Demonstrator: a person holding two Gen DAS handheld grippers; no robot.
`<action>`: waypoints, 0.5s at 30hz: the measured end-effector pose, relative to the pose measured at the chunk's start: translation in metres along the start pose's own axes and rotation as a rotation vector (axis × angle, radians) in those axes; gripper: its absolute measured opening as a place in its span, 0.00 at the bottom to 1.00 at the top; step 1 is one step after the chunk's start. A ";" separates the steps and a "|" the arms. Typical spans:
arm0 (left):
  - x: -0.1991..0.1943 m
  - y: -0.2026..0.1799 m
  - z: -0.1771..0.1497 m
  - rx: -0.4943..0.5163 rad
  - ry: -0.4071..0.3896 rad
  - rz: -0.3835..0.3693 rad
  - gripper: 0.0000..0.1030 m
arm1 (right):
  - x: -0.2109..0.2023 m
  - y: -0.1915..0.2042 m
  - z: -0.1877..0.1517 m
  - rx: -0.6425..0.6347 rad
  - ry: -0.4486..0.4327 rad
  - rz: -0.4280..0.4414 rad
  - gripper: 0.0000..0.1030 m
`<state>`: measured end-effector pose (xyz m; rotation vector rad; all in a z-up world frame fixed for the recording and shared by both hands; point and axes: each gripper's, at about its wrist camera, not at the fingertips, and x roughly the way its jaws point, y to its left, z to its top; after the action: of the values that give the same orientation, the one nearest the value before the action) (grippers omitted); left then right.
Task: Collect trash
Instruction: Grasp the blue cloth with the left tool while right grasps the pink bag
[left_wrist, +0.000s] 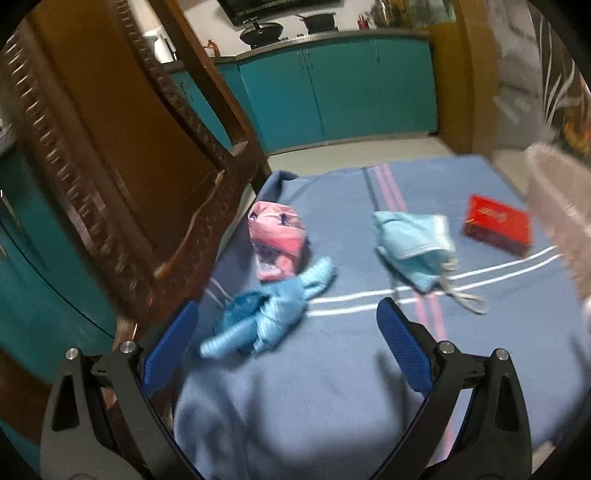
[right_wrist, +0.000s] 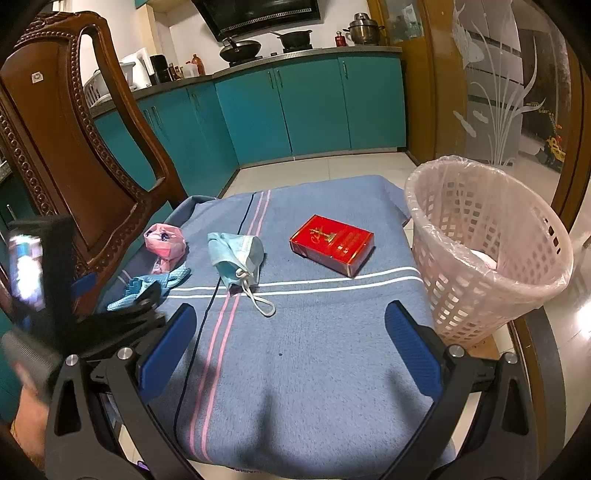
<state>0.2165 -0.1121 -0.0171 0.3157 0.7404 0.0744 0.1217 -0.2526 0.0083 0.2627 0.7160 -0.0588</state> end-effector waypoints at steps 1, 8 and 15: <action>0.007 -0.002 0.002 0.014 0.014 0.015 0.94 | 0.001 0.000 -0.001 -0.001 0.001 -0.002 0.97; 0.063 -0.004 0.008 0.035 0.142 -0.006 0.90 | 0.004 -0.002 -0.001 -0.002 0.009 -0.013 0.97; 0.084 0.006 0.007 -0.055 0.240 -0.111 0.17 | 0.006 -0.003 -0.003 -0.017 0.006 -0.027 0.97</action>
<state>0.2832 -0.0937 -0.0654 0.2142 0.9906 0.0279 0.1240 -0.2546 0.0020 0.2369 0.7262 -0.0778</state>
